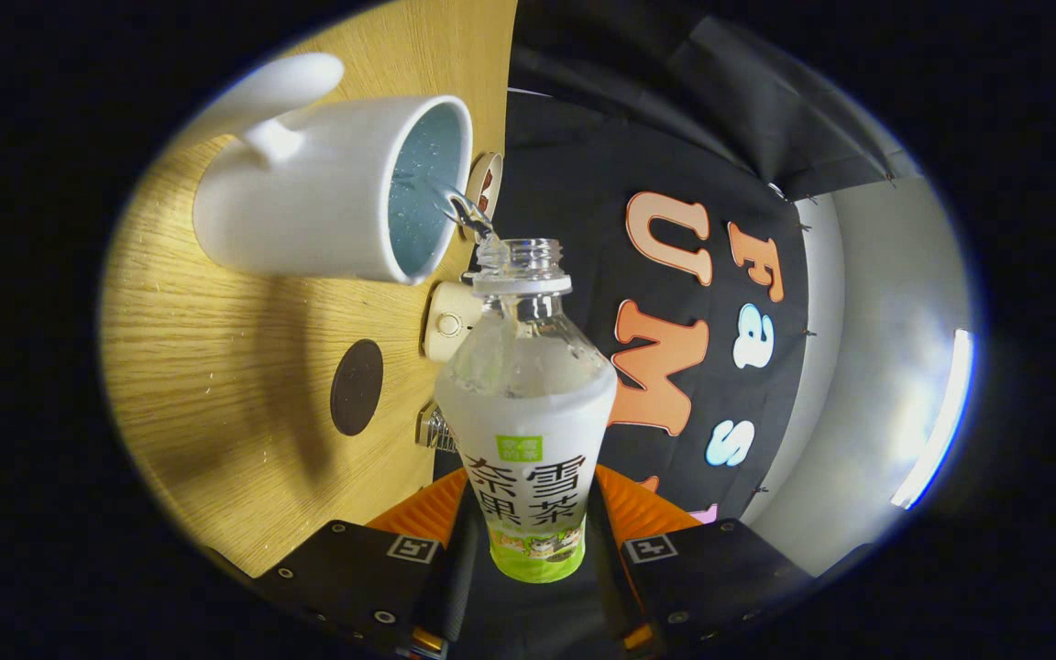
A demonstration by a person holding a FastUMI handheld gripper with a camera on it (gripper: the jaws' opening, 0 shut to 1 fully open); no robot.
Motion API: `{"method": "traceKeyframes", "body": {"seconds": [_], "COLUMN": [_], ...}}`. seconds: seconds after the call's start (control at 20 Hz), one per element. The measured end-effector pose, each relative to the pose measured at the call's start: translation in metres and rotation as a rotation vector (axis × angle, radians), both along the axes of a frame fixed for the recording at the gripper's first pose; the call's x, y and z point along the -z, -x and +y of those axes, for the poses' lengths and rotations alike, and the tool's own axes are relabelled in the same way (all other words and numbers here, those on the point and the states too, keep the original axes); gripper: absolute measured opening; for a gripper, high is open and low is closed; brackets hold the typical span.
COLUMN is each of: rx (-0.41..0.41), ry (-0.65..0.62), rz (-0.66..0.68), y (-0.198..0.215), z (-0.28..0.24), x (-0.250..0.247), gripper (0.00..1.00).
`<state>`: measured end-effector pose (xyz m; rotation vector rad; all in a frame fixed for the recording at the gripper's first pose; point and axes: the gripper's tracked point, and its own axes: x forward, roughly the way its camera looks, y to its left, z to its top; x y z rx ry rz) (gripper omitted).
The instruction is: Take the bottle from table, then pour the juice into the cup, finally place the bottle on the coaster
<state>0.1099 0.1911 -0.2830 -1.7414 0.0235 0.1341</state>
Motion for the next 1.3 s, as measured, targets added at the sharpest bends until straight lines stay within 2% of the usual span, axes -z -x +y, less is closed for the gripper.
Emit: {"method": "traceKeyframes", "body": {"seconds": [1.3], "rx": [-0.065], "ry": [0.149], "rz": [-0.055], "y": [-0.004], "z": [0.017], "x": [-0.019], "gripper": [0.59]}}
